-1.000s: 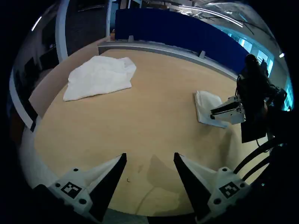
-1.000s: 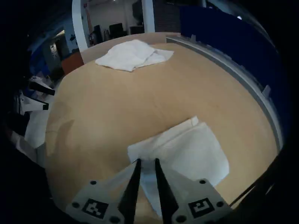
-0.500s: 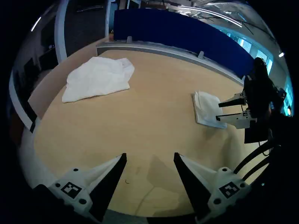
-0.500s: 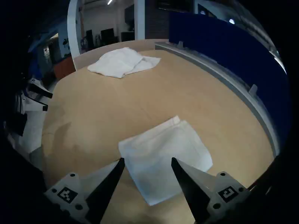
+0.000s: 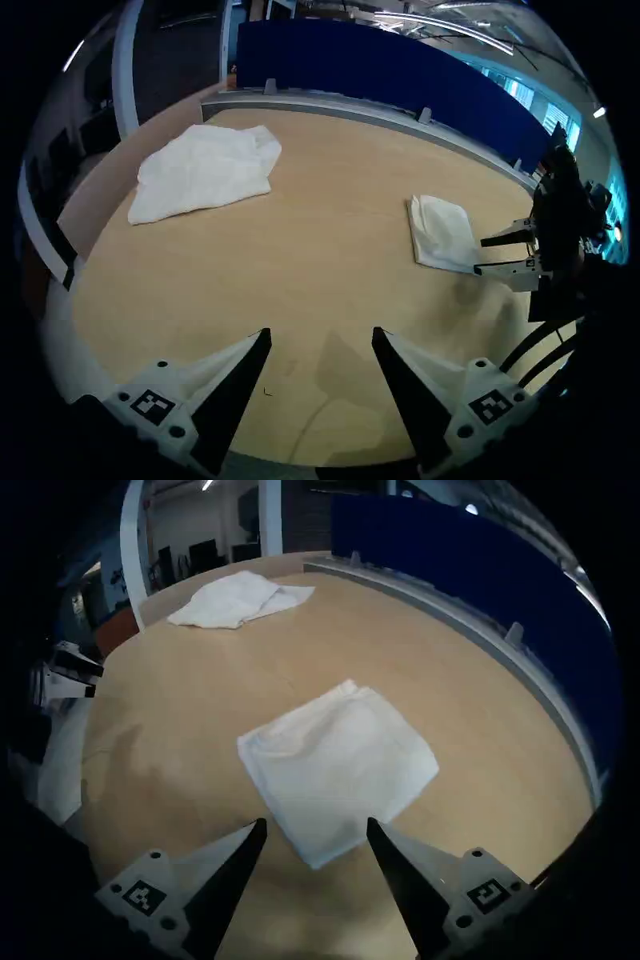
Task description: Fold towel
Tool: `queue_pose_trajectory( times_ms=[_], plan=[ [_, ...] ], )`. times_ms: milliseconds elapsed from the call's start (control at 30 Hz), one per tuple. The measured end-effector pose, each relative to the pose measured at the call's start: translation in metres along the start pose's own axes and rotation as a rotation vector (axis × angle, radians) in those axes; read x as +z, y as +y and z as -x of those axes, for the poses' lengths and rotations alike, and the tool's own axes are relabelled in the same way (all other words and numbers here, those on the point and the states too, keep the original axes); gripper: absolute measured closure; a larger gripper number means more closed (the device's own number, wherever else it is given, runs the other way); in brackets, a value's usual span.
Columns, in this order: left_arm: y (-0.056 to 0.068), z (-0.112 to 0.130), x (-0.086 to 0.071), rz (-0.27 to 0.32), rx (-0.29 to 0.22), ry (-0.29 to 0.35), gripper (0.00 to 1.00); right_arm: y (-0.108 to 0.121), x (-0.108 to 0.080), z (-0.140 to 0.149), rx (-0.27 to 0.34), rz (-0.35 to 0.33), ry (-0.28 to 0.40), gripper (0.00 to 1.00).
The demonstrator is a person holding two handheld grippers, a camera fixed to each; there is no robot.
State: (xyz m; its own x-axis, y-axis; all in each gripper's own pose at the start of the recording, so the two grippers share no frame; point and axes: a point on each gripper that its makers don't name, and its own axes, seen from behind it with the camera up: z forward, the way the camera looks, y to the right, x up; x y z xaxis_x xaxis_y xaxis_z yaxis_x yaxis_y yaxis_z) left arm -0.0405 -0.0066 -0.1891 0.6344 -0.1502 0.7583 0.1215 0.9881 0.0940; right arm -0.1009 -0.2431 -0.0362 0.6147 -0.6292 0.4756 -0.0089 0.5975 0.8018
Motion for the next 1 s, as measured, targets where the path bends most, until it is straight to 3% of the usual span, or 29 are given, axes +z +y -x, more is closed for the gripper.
queue_pose_trajectory(
  times_ms=[300,467,633,800,1000],
  plan=[
    [0.002,-0.001,0.001,0.004,0.004,-0.001,0.07,0.003,-0.002,0.014,0.04,0.019,-0.011,0.05],
    [0.002,-0.002,0.0,0.003,0.007,-0.001,0.07,0.005,0.003,0.021,0.059,0.042,-0.019,0.27],
    [0.002,-0.001,-0.002,0.002,0.002,0.001,0.07,0.003,0.006,0.03,0.079,0.038,-0.03,0.41],
    [0.0,0.001,-0.001,-0.002,0.0,0.0,0.07,0.004,0.007,0.031,0.091,0.049,-0.028,0.69],
    [0.0,0.002,0.0,-0.003,0.003,-0.002,0.07,0.003,0.007,0.032,0.109,0.045,-0.023,0.8]
  ],
)
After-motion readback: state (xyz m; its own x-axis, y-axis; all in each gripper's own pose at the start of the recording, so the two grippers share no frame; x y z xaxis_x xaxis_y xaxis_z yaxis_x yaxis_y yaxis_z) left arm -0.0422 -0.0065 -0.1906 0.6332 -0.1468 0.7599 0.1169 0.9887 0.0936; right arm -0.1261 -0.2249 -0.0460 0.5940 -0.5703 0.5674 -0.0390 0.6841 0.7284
